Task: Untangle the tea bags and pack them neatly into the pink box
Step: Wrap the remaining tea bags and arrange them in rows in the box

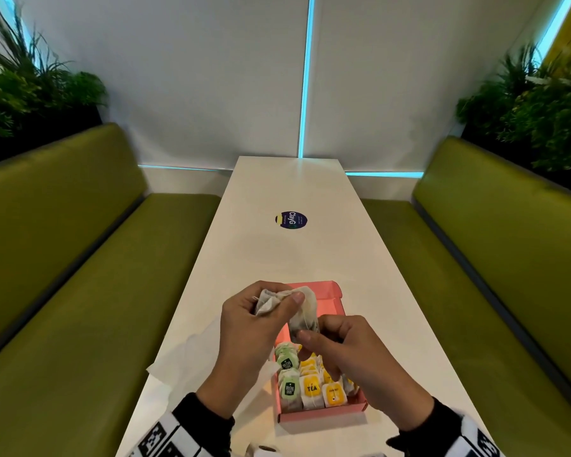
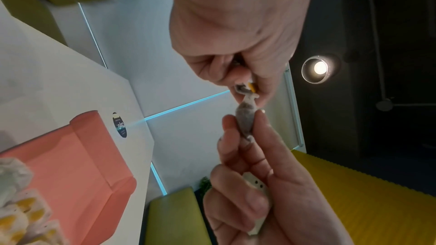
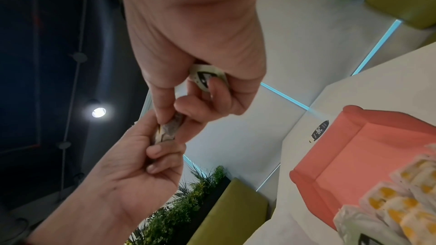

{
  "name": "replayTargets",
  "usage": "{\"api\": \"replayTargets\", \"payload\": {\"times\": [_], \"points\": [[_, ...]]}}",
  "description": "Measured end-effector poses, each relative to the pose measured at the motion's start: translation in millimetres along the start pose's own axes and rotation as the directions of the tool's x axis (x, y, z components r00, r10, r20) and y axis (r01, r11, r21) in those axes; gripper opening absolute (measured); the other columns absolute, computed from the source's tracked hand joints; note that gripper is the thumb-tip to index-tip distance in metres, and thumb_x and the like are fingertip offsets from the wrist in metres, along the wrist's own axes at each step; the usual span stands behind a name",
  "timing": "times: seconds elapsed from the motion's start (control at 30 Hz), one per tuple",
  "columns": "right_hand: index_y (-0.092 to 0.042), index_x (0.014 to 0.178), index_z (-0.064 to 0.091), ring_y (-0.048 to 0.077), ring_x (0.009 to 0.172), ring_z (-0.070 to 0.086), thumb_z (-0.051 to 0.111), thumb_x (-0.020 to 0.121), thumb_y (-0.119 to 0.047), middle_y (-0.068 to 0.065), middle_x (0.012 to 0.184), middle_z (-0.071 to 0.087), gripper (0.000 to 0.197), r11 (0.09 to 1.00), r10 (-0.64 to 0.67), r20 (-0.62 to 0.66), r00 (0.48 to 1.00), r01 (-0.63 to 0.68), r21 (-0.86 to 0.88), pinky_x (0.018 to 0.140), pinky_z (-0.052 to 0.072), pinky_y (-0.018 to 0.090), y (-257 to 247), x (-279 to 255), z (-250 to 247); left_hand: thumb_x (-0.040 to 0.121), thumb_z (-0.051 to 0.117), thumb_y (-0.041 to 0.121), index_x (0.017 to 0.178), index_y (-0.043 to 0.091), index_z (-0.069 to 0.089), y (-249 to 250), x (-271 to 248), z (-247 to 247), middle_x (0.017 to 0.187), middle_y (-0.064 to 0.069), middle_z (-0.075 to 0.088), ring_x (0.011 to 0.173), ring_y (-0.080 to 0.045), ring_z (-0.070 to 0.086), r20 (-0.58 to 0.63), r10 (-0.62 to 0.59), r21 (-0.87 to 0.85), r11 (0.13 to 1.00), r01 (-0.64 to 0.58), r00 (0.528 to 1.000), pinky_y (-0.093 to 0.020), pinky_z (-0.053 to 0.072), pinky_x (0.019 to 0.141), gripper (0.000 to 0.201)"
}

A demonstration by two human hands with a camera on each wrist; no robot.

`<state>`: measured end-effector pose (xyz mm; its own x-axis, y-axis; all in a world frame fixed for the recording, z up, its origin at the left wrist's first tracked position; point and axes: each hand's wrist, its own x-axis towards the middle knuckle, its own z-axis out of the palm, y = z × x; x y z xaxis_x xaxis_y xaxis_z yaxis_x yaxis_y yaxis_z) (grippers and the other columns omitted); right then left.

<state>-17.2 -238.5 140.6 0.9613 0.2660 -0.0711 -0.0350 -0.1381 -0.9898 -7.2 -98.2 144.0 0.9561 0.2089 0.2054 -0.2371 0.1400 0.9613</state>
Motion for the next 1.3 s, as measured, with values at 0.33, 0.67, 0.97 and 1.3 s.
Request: {"api": "replayTargets", "payload": {"times": [0.33,0.67,0.97,1.3], "points": [[-0.017,0.087,0.07,0.008,0.043,0.038,0.059,0.082,-0.035,0.003,0.065,0.063,0.022,0.999,0.0,0.031,1.0,-0.002,0.044,0.046,0.035,0.016,7.0,1.0,4.6,0.073,0.072,-0.003,0.067,0.008,0.064,-7.4,-2.7,8.0,0.055,0.007,0.064,0.047,-0.002,0.052,-0.152,-0.008,-0.074,0.997,-0.003,0.988,-0.014,0.039,0.042,0.015],[-0.018,0.084,0.044,0.013,0.067,0.038,0.041,0.053,-0.003,0.005,0.078,0.042,0.034,0.997,-0.03,-0.078,0.996,0.036,0.074,0.055,0.035,0.018,-1.3,-0.6,-21.8,0.072,0.075,-0.001,0.068,0.015,0.068,-7.9,-2.0,5.8,0.06,0.006,0.068,0.052,-0.001,0.057,-0.094,-0.055,-0.013,0.998,0.054,0.994,-0.013,0.04,0.044,0.018],[-0.01,0.074,0.059,0.01,0.071,0.065,0.068,0.069,0.016,0.002,0.103,0.065,0.027,0.981,-0.106,-0.077,0.991,0.117,0.157,0.06,0.05,0.02,-16.8,-3.4,-31.0,0.072,0.074,-0.003,0.071,0.008,0.068,1.2,-4.8,10.3,0.067,-0.004,0.07,0.044,-0.001,0.053,-0.038,-0.102,-0.039,0.994,0.1,0.994,-0.01,0.035,0.038,0.012],[-0.016,0.072,0.07,0.007,0.056,0.052,0.067,0.079,-0.004,0.001,0.064,0.064,0.014,0.988,-0.088,-0.218,0.972,0.112,0.104,0.052,0.044,0.017,-16.4,-2.1,-17.4,0.073,0.073,-0.003,0.074,0.003,0.07,8.3,-7.6,13.3,0.058,-0.001,0.066,0.041,-0.002,0.052,-0.015,-0.145,-0.053,0.988,0.144,0.989,-0.01,0.035,0.037,0.006]]}}
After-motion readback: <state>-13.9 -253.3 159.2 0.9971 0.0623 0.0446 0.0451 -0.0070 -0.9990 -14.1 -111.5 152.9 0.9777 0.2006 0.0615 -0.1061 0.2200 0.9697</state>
